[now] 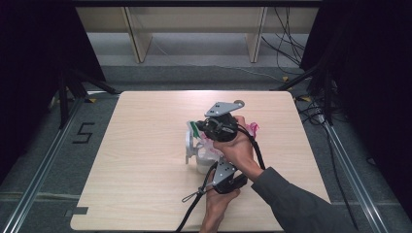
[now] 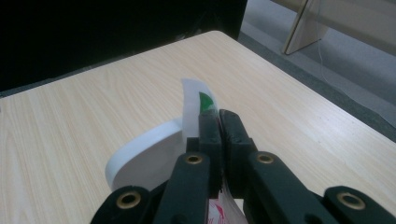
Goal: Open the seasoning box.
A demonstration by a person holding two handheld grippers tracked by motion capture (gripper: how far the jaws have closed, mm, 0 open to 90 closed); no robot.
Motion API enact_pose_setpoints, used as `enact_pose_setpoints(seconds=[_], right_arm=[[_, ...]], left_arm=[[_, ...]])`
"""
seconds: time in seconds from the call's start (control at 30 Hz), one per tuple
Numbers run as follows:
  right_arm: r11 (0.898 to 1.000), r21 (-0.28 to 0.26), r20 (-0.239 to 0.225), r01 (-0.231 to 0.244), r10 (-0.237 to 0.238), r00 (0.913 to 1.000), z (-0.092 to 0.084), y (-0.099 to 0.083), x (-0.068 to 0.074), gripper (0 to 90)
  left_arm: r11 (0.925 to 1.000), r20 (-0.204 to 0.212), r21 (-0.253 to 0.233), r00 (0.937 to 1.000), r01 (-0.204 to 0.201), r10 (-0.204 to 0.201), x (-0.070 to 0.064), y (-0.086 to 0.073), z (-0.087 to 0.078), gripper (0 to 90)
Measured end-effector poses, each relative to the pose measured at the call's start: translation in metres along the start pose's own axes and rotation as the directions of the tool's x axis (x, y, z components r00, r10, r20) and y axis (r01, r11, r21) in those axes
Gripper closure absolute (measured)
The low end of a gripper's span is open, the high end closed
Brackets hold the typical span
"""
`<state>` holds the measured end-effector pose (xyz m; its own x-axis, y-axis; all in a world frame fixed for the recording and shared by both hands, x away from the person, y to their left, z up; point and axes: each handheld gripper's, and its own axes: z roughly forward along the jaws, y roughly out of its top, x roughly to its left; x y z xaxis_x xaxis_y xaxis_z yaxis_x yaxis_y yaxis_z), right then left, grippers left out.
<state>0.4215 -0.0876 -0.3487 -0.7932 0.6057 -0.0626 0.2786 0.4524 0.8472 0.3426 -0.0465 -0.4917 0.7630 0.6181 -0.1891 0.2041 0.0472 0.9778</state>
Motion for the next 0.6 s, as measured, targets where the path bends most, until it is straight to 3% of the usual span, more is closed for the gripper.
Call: enact_pose_setpoints(seconds=[0.1,0.17,0.2,0.33,0.5,0.6], right_arm=[[1.0,-0.015,0.008,-0.022,0.022,0.9997,-0.0006,-0.0006,-0.0004,89.2],[1.0,-0.013,0.011,-0.017,0.017,0.9998,-0.0016,-0.0004,-0.0005,89.2],[1.0,-0.01,0.004,-0.021,0.021,0.9998,-0.0027,-0.0003,-0.0005,89.2],[1.0,-0.01,0.004,-0.005,0.005,1.0,-0.0051,-0.0004,-0.0015,89.3],[1.0,-0.029,0.015,-0.012,0.012,0.9998,-0.0067,-0.0014,-0.0016,89.5],[1.0,-0.02,-0.009,-0.007,0.007,0.9999,-0.0093,-0.0012,-0.0026,89.5]], left_arm=[[1.0,-0.003,0.005,1.0,-0.005,0.005,0.0,-0.0005,0.0004,74.0],[0.9999,0.008,-0.016,1.0,0.003,-0.002,0.0003,-0.002,0.0028,74.0],[0.9999,-0.01,0.012,0.9999,-0.007,0.007,0.0003,-0.0012,0.0011,74.0],[0.9999,0.013,-0.015,0.9999,-0.004,0.004,0.001,-0.0033,0.0038,74.1],[0.9999,-0.002,0.013,1.0,-0.009,0.009,0.0008,-0.0034,0.0028,74.1],[1.0,0.001,0.002,1.0,-0.01,0.01,0.0012,-0.005,0.0053,74.1]])
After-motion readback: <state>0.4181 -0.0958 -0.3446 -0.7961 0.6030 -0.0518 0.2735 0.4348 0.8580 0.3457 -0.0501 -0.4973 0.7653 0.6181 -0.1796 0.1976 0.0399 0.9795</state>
